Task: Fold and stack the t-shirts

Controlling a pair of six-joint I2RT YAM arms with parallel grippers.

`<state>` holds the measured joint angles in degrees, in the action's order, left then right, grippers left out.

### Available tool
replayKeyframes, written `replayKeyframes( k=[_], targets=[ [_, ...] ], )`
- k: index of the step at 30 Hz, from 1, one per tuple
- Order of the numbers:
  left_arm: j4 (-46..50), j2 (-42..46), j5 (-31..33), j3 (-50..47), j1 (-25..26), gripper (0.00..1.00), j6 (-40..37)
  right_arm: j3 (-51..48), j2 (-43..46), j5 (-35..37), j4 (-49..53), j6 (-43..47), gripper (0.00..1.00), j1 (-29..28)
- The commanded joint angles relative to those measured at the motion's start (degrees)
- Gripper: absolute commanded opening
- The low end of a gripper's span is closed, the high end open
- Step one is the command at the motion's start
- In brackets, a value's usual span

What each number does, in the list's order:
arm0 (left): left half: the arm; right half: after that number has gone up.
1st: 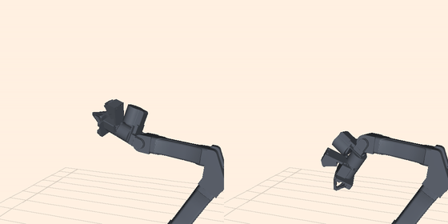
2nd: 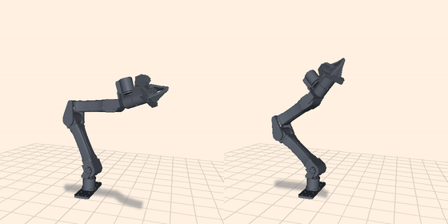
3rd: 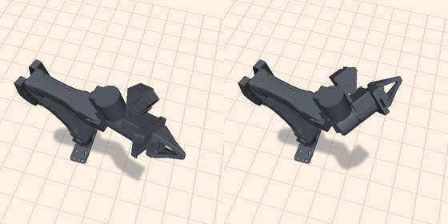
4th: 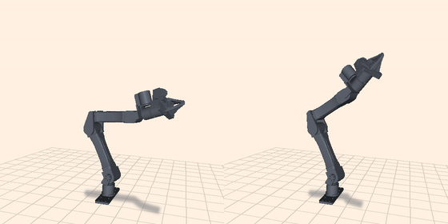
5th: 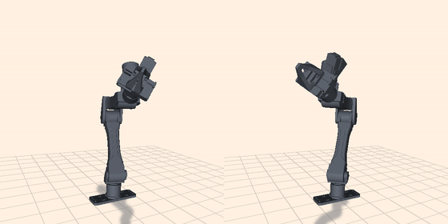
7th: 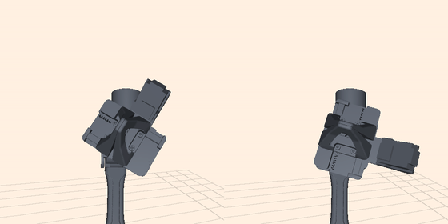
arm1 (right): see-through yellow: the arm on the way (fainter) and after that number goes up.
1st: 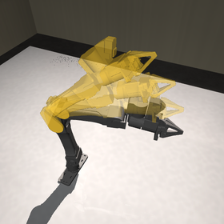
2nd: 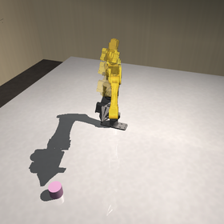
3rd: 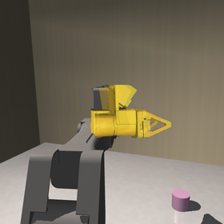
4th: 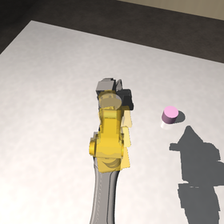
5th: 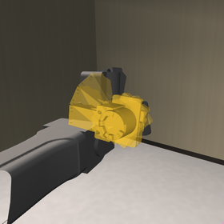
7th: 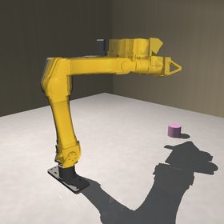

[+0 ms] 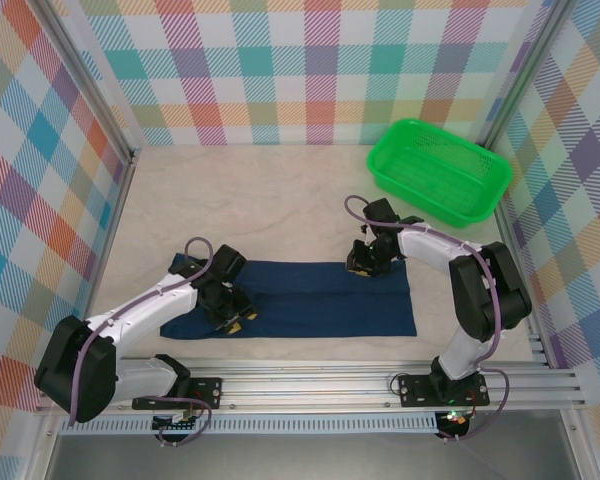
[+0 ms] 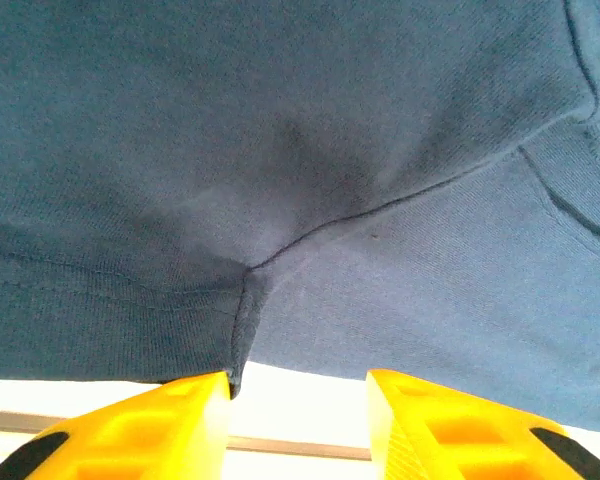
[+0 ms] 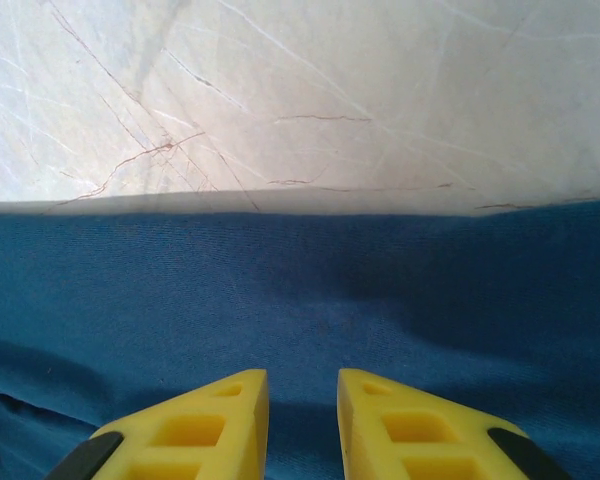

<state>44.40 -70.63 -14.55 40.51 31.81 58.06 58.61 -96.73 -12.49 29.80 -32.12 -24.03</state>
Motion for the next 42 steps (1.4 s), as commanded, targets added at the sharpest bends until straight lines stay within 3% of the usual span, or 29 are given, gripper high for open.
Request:
replayKeyframes(
  k=[1,9,14,16,21,26,34,42],
  targets=[
    [-0.92,1.09,-3.3,-0.22,0.44,0.36,-0.32,-0.35,2.16,0.1,1.05,-0.06,0.24,-0.06],
    [1.74,0.77,-7.41,2.62,-0.21,0.38,-4.07,-0.34,2.43,0.01,1.44,0.21,0.24,-0.1],
    [3.38,0.47,-1.99,2.8,-2.32,0.33,-3.81,-0.56,2.29,-0.11,1.35,0.21,0.24,-0.13],
    [5.53,0.13,3.03,2.44,-4.2,0.28,-1.9,-0.76,2.26,0.38,1.62,0.42,0.23,-0.05],
    [1.57,-0.37,7.3,0.56,-6.94,0.22,7.71,-0.57,1.86,1.67,2.88,1.91,0.21,2.71],
    [2.94,-3.97,15.01,2.1,-7.52,0.23,16.17,0.19,-0.55,3.15,6.43,2.58,0.19,7.12],
    [-1.15,-16.26,14.56,5.3,-10.54,0.23,17.6,-3.6,-3.17,7.28,9.7,-1.84,0.2,7.81],
    [-2.16,-26.08,14.11,10.83,-12.8,0.23,12.77,-6.85,0.73,12.08,12.23,-6.53,0.41,8.65]
  ],
)
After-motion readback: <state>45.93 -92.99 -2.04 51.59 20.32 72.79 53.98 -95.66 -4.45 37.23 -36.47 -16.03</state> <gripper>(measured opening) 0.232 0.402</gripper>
